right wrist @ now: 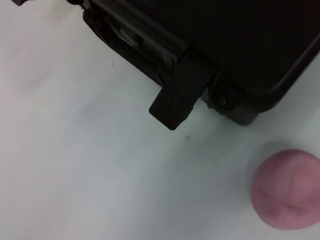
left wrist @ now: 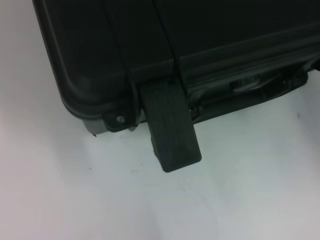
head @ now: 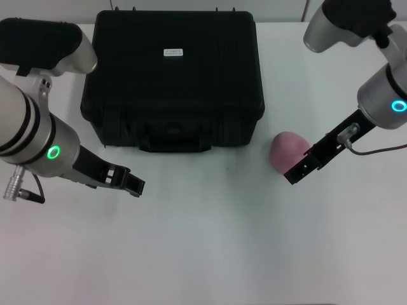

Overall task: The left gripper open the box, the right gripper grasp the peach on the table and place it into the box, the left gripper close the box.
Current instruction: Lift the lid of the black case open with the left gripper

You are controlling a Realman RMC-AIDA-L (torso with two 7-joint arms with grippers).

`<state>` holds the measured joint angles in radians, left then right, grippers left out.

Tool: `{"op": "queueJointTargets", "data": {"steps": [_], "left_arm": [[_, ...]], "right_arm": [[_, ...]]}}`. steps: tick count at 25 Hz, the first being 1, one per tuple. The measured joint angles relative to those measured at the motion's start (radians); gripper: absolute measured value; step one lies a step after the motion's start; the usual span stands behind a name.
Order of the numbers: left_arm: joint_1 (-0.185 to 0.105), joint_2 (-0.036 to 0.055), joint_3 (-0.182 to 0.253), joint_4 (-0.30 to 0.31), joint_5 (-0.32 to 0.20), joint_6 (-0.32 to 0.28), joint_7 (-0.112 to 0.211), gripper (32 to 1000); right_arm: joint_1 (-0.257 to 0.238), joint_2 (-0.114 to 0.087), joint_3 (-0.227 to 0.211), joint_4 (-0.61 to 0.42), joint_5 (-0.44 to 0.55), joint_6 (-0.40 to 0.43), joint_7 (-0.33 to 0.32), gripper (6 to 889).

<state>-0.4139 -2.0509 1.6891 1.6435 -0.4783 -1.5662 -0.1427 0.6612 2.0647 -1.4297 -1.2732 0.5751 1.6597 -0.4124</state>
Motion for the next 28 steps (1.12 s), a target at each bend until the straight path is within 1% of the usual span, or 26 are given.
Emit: {"op": "queueJointTargets", "data": {"steps": [11,14,17,20,22,25,28], "left_arm": [[-0.002,0.0,0.001,-0.003,0.0,-0.002,0.0,834],[-0.003,0.0011,-0.005,-0.004,0.001,-0.004,0.0,834],[-0.024,0.004,-0.032,-0.004,0.016,-0.035,0.002,834],[-0.053,0.0032,-0.054,-0.004,0.08,-0.073,0.003,834],[-0.067,0.002,-0.068,-0.004,0.109,-0.087,0.003,835],[-0.087,0.0019,-0.097,-0.003,0.12,-0.091,0.004,835],[-0.109,0.002,-0.129,-0.002,0.12,-0.084,0.013,835]], "right_arm": [[0.001,0.0,0.002,0.0,0.0,0.0,0.0,863],[0.001,0.0,0.002,0.0,0.0,0.0,0.0,863],[0.001,0.0,0.002,0.003,0.0,0.0,0.0,863],[0.001,0.0,0.002,0.005,0.0,0.0,0.0,863],[0.001,0.0,0.002,0.005,-0.001,0.0,0.0,863],[0.002,-0.001,0.002,0.007,-0.001,0.0,0.0,863],[0.002,-0.002,0.002,0.009,-0.001,0.0,0.0,863]]}}
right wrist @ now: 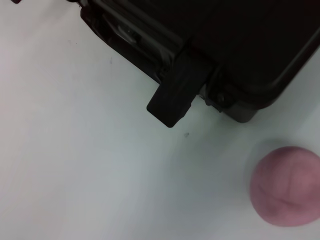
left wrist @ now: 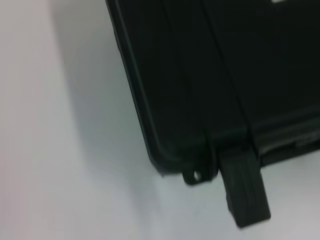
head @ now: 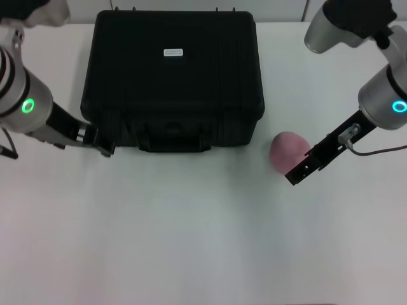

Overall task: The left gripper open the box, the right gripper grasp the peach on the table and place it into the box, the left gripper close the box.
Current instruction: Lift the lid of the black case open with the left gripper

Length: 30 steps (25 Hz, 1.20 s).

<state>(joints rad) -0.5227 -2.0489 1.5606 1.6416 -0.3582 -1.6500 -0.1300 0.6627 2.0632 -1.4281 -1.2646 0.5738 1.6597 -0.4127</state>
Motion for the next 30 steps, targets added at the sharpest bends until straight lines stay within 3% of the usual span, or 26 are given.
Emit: {"op": "queueJointTargets", "data": {"steps": [7,23,30], "left_arm": [[-0.028,-0.0024,-0.023,-0.009,-0.008,0.025,0.004,836],[-0.105,-0.0028,-0.036,-0.163,-0.036,0.116,-0.001,837],[-0.119,-0.0012,-0.045,-0.219,-0.033,0.143,0.003,836]], "right_arm": [[0.0,0.0,-0.001,0.001,0.0,0.0,0.0,863],[0.003,0.0,-0.002,0.001,-0.002,0.002,0.0,863],[0.005,0.0,-0.001,0.001,-0.002,0.002,0.0,862]]}}
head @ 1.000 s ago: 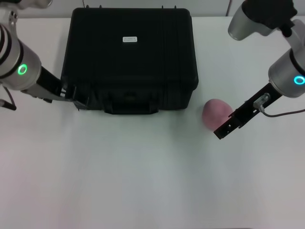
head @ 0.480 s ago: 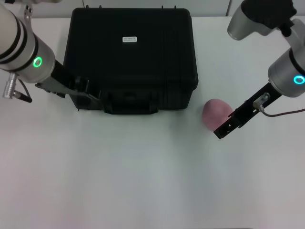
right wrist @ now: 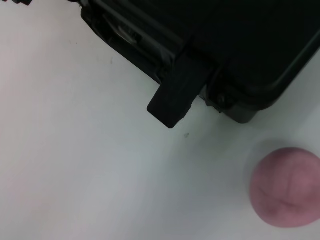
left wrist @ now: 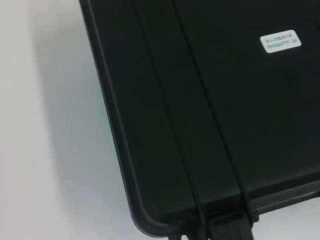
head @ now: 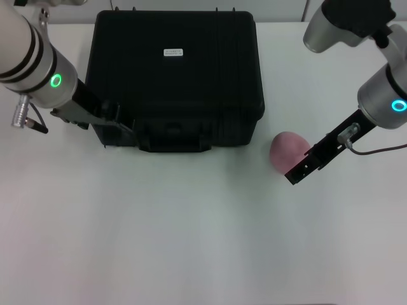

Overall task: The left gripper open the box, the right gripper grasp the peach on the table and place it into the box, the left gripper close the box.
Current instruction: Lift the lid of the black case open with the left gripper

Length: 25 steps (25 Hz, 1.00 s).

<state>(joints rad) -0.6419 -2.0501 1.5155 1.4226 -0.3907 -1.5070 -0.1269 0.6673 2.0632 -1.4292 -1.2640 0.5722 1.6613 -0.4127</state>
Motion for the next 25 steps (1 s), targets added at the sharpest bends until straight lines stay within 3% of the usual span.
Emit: {"op": "queueJointTargets", "data": {"steps": [14,25], "left_arm": [[-0.022,-0.0022,-0.012,-0.068,-0.006,0.036,0.015,823],[-0.025,-0.0024,-0.006,-0.073,-0.007,0.039,0.015,803]], "right_arm": [[0.001,0.0,0.001,0.0,0.0,0.0,0.0,862],[0.002,0.0,0.001,0.0,0.0,0.0,0.0,862]]}}
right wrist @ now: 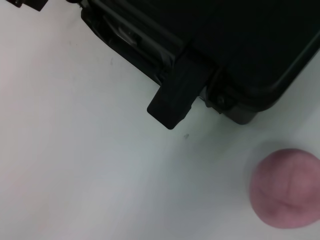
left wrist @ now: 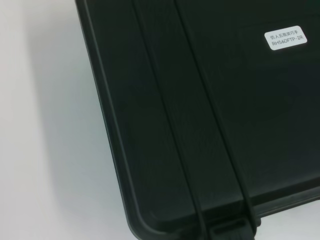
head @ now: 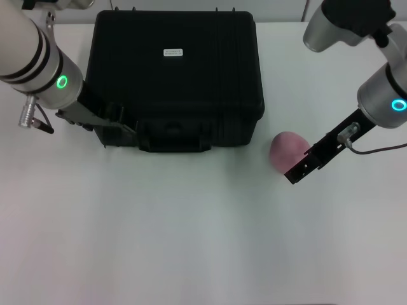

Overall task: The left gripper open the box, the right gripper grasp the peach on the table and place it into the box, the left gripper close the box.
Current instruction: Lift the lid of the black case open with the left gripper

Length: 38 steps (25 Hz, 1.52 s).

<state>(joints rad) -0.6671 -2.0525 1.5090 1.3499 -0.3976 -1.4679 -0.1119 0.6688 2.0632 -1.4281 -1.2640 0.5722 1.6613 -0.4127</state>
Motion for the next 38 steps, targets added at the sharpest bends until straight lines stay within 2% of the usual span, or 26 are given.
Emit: {"op": "queueJointTargets", "data": {"steps": [7,12,18,29,38], "left_arm": [[0.0,0.0,0.0,0.0,0.0,-0.005,0.015,791],[0.0,0.0,0.002,0.0,0.0,-0.008,0.016,578],[0.0,-0.0005,0.002,0.0,0.0,-0.008,0.017,412],[0.0,-0.0009,0.001,0.001,-0.017,-0.012,0.021,376],[0.0,-0.0009,0.002,0.037,-0.018,-0.035,0.021,379]], "right_arm": [[0.0,0.0,0.0,0.0,0.0,0.0,0.0,862],[0.001,0.0,0.0,0.0,0.0,0.0,0.0,862],[0.002,0.0,0.0,0.0,0.0,0.0,0.0,862],[0.003,0.0,0.0,0.0,0.0,0.0,0.0,862],[0.003,0.0,0.0,0.002,0.0,0.0,0.0,862]]}}
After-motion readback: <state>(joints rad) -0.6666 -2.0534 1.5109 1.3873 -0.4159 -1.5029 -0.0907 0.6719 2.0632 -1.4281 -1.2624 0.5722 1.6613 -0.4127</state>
